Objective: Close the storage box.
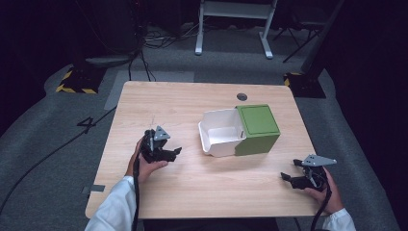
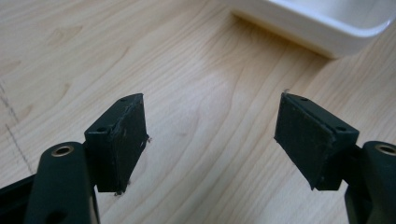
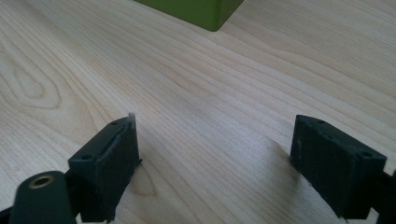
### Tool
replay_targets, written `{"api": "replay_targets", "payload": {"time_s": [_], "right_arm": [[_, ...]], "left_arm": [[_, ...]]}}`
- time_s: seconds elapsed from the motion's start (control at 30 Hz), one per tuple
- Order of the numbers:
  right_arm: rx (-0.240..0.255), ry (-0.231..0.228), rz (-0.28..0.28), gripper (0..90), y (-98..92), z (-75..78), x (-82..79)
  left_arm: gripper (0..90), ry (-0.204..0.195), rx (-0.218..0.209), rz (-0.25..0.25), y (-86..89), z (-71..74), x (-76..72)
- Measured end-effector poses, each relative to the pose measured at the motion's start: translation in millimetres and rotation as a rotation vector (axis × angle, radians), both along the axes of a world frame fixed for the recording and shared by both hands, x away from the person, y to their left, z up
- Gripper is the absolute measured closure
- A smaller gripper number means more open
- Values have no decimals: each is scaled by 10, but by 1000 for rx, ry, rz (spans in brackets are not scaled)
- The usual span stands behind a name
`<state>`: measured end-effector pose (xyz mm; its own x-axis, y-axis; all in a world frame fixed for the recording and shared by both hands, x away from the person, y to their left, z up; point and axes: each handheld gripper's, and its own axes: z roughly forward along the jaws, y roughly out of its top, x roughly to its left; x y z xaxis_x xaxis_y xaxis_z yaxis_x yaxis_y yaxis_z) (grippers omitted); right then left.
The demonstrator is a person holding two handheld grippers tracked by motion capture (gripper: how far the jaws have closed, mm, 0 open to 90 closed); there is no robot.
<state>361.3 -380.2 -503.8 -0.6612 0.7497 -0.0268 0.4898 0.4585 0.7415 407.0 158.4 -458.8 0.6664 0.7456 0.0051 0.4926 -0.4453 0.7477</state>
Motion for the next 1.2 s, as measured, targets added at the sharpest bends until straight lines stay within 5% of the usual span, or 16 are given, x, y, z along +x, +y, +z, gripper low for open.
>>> {"api": "replay_targets", "payload": {"time_s": [0.17, 0.73, 1.2], "right_arm": [[0, 0, 0, 155, 0, 0, 0], [-1, -3, 0, 155, 2, 0, -2], [-1, -2, 0, 156, 1, 0, -2]], "left_arm": [[253, -1, -39, 14, -137, 34, 86], [247, -12, -59, -1, -618, 24, 345], [249, 4, -115, 1, -766, -16, 428]]}}
